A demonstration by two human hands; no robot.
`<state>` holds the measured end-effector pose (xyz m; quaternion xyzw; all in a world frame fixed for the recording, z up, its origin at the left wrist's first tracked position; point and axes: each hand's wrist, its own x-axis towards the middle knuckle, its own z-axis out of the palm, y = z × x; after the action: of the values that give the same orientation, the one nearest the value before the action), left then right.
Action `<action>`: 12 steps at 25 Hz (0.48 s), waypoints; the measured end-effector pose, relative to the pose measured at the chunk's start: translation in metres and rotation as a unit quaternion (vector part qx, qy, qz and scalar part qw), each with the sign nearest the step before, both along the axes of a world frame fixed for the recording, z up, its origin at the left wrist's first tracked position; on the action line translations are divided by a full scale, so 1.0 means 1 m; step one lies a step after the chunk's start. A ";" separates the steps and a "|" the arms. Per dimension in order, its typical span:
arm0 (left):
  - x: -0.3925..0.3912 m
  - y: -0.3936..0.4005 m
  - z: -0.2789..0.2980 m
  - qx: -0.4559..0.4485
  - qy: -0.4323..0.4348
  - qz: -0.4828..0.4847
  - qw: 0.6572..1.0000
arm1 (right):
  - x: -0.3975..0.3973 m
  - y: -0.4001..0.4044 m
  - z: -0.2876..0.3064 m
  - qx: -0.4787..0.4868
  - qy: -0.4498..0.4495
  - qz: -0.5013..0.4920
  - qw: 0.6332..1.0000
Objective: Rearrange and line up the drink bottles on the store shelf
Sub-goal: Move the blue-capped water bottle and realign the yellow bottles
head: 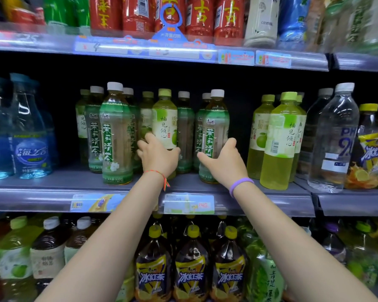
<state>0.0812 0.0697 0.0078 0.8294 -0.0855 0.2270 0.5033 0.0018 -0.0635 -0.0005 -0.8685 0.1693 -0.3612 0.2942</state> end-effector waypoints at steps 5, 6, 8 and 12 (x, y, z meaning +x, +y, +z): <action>-0.012 0.014 -0.001 -0.055 0.005 -0.137 0.989 | 0.002 0.010 -0.001 -0.040 0.000 -0.018 0.999; -0.015 0.021 -0.001 -0.071 0.005 -0.164 0.984 | 0.002 0.010 0.001 -0.036 -0.003 -0.004 0.999; -0.023 0.032 -0.003 -0.109 -0.002 -0.211 0.971 | 0.004 0.010 0.001 -0.007 -0.002 0.038 0.999; -0.040 0.039 -0.017 -0.178 -0.092 -0.228 0.953 | 0.009 0.019 0.000 0.012 0.017 0.083 0.996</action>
<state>0.0415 0.1085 -0.0093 0.6603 -0.2762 0.1927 0.6713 0.0108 -0.0448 -0.0005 -0.8819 0.1060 -0.3190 0.3306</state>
